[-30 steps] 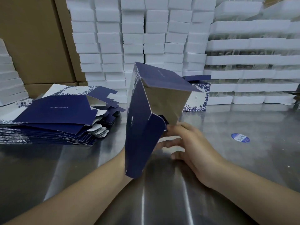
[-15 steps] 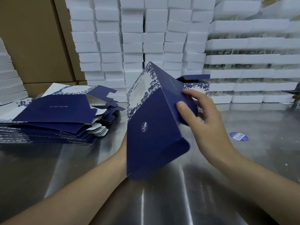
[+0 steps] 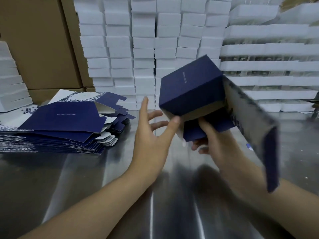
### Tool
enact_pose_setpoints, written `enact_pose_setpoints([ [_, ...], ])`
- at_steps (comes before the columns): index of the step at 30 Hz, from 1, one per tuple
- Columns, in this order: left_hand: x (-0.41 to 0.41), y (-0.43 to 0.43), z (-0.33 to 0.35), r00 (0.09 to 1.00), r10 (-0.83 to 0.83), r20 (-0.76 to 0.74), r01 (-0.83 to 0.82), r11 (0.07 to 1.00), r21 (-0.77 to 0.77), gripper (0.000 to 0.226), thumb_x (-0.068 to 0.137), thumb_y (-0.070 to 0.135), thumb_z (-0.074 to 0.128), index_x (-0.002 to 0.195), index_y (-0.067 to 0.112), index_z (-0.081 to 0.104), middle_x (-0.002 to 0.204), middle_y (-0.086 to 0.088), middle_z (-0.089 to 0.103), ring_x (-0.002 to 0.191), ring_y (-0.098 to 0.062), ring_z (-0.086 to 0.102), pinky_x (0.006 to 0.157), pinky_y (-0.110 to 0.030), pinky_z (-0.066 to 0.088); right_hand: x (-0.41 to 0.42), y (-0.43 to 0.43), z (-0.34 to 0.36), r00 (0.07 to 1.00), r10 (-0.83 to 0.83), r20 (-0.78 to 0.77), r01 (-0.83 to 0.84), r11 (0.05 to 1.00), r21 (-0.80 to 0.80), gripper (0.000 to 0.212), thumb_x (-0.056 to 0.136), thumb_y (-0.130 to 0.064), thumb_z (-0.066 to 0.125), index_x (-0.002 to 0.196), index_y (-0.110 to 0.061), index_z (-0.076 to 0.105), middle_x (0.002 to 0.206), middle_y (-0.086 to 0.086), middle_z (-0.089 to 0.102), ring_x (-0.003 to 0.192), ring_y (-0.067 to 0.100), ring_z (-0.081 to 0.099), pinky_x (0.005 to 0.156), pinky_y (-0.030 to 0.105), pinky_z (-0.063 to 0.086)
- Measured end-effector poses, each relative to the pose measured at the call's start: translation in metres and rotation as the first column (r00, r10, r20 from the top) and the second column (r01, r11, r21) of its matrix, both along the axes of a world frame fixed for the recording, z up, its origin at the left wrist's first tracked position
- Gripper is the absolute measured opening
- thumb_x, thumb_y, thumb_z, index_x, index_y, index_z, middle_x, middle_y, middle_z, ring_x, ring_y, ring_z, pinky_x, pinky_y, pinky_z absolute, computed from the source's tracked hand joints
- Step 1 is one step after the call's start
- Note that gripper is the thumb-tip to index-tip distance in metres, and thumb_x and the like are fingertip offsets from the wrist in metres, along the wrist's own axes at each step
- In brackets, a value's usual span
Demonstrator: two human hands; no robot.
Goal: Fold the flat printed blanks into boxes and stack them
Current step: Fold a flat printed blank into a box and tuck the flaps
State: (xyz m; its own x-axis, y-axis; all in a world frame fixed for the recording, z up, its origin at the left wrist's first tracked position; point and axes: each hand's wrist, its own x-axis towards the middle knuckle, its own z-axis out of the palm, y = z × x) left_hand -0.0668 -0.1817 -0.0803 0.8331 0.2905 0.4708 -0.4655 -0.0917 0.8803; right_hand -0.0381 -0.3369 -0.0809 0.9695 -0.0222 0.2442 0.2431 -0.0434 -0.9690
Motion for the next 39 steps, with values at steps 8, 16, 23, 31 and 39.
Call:
enact_pose_setpoints([
  [8,0.003,-0.01,-0.015,0.897,-0.238,-0.373,0.212,0.971,-0.11,0.051,0.103,0.05,0.056,0.121,0.003,0.065,0.06,0.002,0.063,0.052,-0.014,0.063,0.058,-0.027,0.055,-0.02,0.025,-0.003,0.952,0.233,-0.2,-0.187,0.956,0.224,0.04,0.106,-0.04,0.056,0.086,-0.008,0.069,0.06,0.007,0.056,0.05,0.018,0.053,0.055,0.034,0.038],
  [16,0.003,-0.006,-0.009,0.876,-0.326,-0.354,0.233,0.931,-0.281,0.039,0.103,0.033,0.052,0.084,0.012,0.08,0.075,-0.013,0.073,0.063,-0.023,0.07,0.061,-0.034,0.058,-0.026,0.025,0.004,0.904,0.298,-0.306,-0.238,0.946,0.219,0.048,0.104,-0.031,0.058,0.06,-0.015,0.044,0.05,0.0,0.044,0.044,0.013,0.043,0.053,0.027,0.032],
  [23,-0.003,-0.024,-0.008,0.849,-0.364,-0.383,0.295,0.928,-0.228,0.055,0.106,0.053,0.05,0.071,0.016,0.07,0.061,0.0,0.059,0.053,-0.011,0.058,0.064,-0.033,0.056,-0.023,0.02,-0.002,0.91,0.304,-0.28,-0.212,0.925,0.316,0.049,0.102,-0.036,0.06,0.057,-0.021,0.047,0.055,-0.002,0.04,0.046,0.01,0.041,0.061,0.032,0.034],
  [31,-0.008,-0.024,-0.007,0.876,-0.369,-0.311,0.29,0.918,-0.272,0.069,0.114,0.044,0.032,0.065,0.018,0.074,0.068,-0.008,0.065,0.057,-0.016,0.061,0.065,-0.035,0.06,-0.025,0.023,0.002,0.943,0.2,-0.267,-0.129,0.957,0.26,0.053,0.099,-0.045,0.064,0.056,-0.019,0.045,0.048,-0.002,0.041,0.04,0.01,0.041,0.042,0.019,0.037],
  [39,-0.007,-0.018,-0.01,0.866,-0.453,-0.213,0.407,0.885,-0.227,0.045,0.107,0.038,0.044,0.098,0.01,0.079,0.095,-0.011,0.077,0.086,-0.021,0.073,0.08,-0.046,0.065,-0.017,0.015,-0.004,0.941,0.218,-0.259,-0.124,0.935,0.333,0.059,0.106,-0.043,0.052,0.049,-0.025,0.05,0.052,-0.006,0.041,0.043,0.008,0.043,0.053,0.026,0.039],
])
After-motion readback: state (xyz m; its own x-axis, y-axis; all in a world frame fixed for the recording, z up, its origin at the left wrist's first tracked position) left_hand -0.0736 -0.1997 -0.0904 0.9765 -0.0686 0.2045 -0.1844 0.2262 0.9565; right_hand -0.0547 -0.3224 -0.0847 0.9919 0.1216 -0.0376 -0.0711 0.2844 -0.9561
